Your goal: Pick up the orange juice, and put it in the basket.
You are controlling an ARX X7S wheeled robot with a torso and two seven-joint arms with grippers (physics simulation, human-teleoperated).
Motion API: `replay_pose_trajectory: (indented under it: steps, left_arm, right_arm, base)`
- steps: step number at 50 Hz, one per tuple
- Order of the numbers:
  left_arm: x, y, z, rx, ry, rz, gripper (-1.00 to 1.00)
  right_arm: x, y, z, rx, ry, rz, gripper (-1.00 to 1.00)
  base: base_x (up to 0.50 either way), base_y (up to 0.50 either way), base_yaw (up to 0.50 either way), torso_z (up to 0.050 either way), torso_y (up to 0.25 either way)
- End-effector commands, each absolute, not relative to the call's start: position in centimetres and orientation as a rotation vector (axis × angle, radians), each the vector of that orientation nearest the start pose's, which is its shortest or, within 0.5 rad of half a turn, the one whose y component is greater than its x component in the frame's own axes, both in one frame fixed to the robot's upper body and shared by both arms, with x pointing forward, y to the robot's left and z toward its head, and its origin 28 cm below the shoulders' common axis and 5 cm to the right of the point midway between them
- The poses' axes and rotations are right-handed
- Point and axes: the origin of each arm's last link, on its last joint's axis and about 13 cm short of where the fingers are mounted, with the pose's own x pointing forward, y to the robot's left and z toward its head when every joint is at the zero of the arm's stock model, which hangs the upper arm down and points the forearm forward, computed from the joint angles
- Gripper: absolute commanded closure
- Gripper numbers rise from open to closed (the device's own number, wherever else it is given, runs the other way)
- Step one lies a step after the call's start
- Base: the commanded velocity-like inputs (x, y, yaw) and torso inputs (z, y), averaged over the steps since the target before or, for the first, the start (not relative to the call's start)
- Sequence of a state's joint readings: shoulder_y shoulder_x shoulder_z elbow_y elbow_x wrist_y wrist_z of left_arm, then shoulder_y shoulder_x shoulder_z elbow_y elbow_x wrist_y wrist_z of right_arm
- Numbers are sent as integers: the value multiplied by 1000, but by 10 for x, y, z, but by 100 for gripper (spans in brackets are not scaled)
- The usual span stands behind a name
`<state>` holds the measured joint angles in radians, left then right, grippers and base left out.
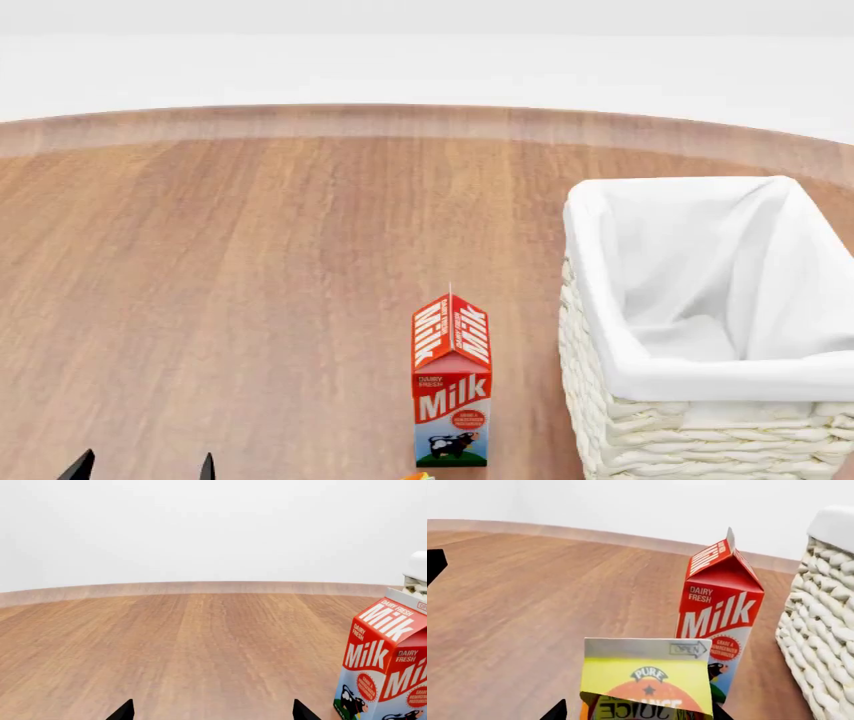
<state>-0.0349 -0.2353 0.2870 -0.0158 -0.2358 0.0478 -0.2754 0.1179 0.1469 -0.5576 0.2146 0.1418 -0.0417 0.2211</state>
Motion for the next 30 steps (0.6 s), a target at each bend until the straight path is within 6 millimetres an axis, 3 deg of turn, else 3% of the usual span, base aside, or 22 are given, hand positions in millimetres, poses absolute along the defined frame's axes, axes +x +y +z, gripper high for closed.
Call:
replay_pose_trajectory:
  steps: [1,8,9,19,30]
  left_arm:
    - [211,205,13,0,0,0,-100]
    - [211,205,13,0,0,0,-100]
    - [211,205,13,0,0,0,-100]
    - [211,205,13,0,0,0,-100]
    - [211,205,13,0,0,0,-100]
  right_arm:
    - [206,-35,-21,-102,125,293,-100]
    - [206,-35,-21,-101,125,293,-100]
    - [205,-35,-22,-103,123,294,100]
    - [199,-35,-13,-86,93,293,100]
    - [183,-39,16,-47,1,297,100]
  base:
    - [0,0,0,0,0]
    - [0,0,0,0,0]
    - [0,0,0,0,0]
    - [0,0,0,0,0]
    - [0,0,0,0,0]
